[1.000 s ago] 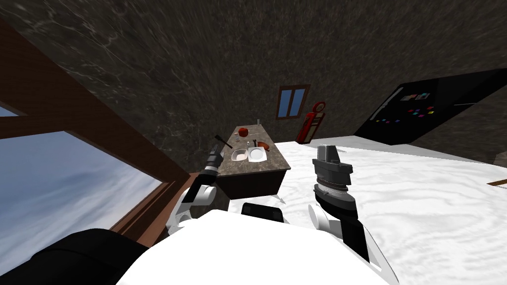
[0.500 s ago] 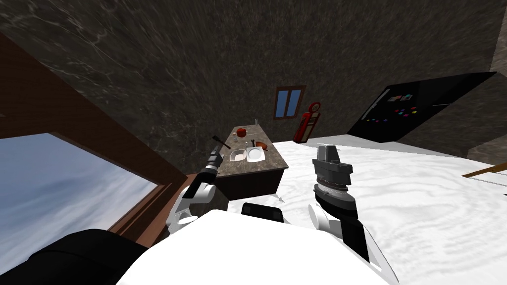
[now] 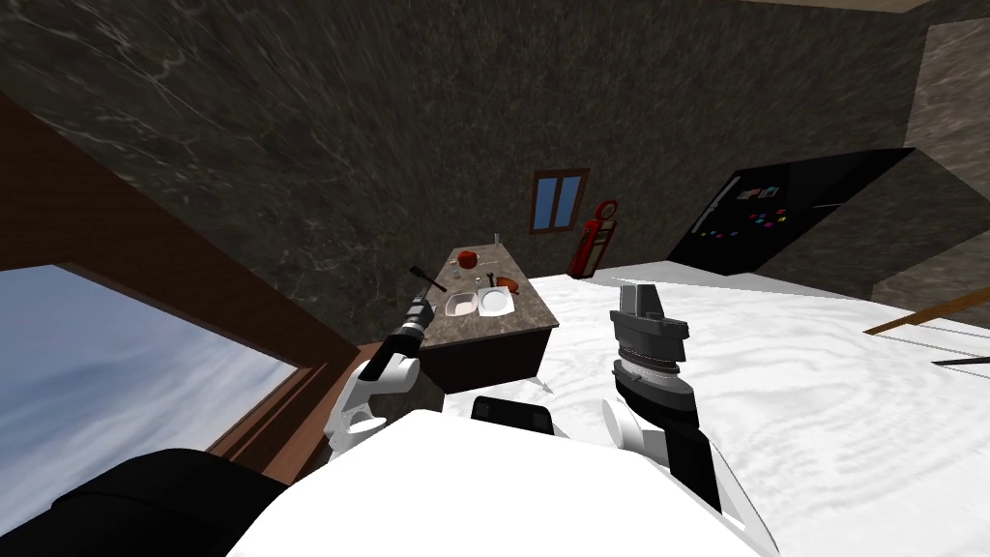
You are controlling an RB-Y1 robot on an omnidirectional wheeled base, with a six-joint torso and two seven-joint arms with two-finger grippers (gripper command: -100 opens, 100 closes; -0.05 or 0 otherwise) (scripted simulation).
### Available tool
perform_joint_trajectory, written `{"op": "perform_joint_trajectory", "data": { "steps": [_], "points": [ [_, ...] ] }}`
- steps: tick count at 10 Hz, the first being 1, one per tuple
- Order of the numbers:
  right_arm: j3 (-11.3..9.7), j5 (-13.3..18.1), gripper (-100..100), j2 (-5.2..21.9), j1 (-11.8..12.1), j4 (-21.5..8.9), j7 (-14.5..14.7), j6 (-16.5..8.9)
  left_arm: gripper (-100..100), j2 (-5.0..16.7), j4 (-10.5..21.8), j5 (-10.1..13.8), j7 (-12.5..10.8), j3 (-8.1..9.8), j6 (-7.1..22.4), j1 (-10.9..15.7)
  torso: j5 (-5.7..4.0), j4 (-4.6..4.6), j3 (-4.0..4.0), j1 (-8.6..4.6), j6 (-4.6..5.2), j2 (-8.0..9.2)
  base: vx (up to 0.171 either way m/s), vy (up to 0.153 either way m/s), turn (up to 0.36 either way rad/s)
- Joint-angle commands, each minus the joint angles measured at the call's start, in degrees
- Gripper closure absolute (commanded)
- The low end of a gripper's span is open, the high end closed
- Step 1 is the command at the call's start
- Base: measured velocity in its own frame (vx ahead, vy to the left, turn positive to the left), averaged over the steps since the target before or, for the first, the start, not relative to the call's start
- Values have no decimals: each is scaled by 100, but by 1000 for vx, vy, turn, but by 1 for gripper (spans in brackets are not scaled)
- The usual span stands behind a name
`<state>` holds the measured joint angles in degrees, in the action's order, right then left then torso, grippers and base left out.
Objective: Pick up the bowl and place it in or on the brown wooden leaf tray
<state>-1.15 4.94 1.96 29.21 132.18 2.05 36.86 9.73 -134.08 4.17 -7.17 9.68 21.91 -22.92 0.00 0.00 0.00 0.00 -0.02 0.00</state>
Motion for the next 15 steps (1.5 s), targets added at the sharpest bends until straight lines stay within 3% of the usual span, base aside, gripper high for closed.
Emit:
{"op": "perform_joint_trajectory", "data": {
  "steps": [1, 15],
  "points": [
    [0, 0, 0, 0, 0, 0, 0, 0, -100, -2, 74, -48, -28, 78, 286, 126, 0, 0, 0, 0, 0, 0, -1, -8, -89],
    [0, 0, 0, 0, 0, 0, 0, 0, -100, -53, 568, -403, -35, 621, 2398, 856, -1, -1, -3, -2, -1, -5, 7, -11, -63]
  ]
}}
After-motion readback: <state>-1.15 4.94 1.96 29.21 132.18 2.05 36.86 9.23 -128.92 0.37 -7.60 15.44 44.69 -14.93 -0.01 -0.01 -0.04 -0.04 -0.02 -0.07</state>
